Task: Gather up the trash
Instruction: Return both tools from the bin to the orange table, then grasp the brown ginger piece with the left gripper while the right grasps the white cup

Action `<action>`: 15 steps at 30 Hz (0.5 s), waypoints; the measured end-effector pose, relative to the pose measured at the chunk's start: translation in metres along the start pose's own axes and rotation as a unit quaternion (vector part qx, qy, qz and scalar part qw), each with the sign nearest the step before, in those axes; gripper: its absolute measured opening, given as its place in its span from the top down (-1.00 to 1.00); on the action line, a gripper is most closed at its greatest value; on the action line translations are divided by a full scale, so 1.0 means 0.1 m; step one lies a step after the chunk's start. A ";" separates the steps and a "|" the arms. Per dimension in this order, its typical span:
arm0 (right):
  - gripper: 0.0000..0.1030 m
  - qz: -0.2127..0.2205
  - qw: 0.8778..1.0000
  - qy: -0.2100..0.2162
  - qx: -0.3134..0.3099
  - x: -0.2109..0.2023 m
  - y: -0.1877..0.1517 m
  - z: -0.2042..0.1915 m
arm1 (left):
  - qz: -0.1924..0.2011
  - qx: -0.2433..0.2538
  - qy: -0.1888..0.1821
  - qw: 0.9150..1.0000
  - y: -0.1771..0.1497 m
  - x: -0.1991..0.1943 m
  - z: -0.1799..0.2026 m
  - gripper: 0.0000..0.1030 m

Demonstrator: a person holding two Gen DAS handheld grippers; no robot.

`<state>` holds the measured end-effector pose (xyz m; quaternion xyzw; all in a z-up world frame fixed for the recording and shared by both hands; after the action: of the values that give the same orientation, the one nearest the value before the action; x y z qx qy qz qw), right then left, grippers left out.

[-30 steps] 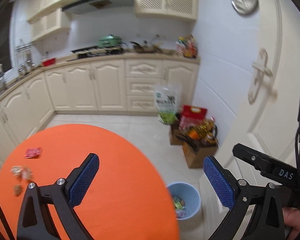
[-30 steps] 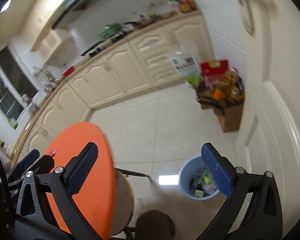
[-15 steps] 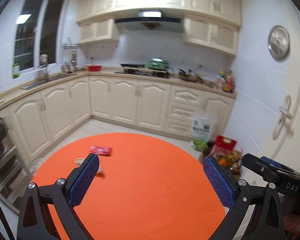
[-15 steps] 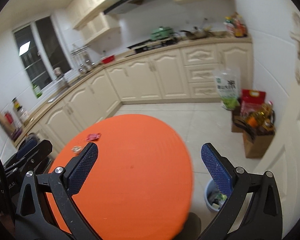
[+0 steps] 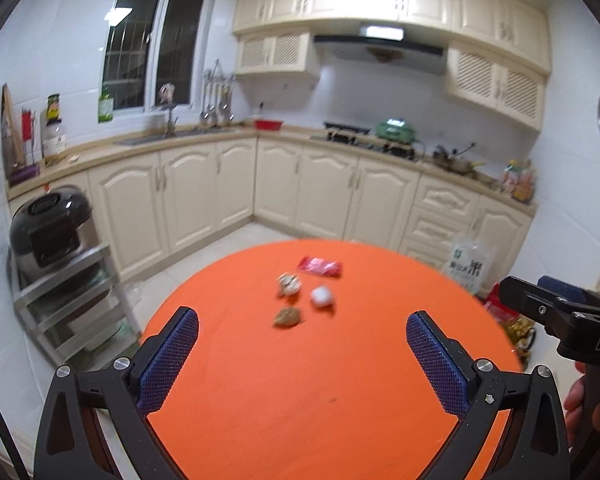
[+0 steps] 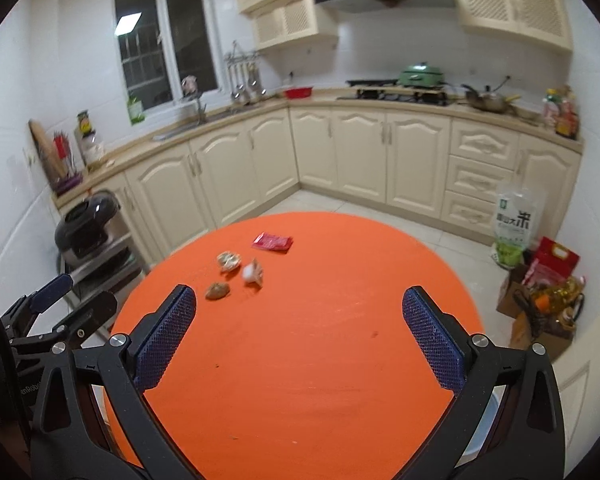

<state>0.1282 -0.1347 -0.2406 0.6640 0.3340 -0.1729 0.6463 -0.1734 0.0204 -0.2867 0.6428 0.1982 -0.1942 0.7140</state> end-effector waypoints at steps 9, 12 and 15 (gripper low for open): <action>-1.00 -0.063 0.998 -0.002 -0.019 0.66 -0.06 -0.06 | -0.060 -0.013 0.011 0.998 0.03 0.46 0.05 -0.99; -1.00 -0.086 0.996 0.003 -0.019 0.93 -0.03 -0.03 | -0.075 -0.015 0.014 0.997 0.16 0.69 0.06 -0.99; -1.00 -0.105 0.994 0.011 -0.016 1.20 -0.01 -0.04 | -0.097 -0.014 0.014 0.995 0.40 1.05 0.05 -0.99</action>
<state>0.2126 -0.1050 -0.3200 0.6169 0.4113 -0.2274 0.6314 -0.0633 0.0169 -0.3082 0.6134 0.2723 -0.2503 0.6978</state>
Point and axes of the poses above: each gripper's, at about its wrist camera, not at the fingertips, and x roughly the way its jaws point, z to its right, y to its top, the point moved 2 cm from there along x, roughly the way its jaws point, and after that the axes turned 3 degrees about -z, right-handed, at the moved point
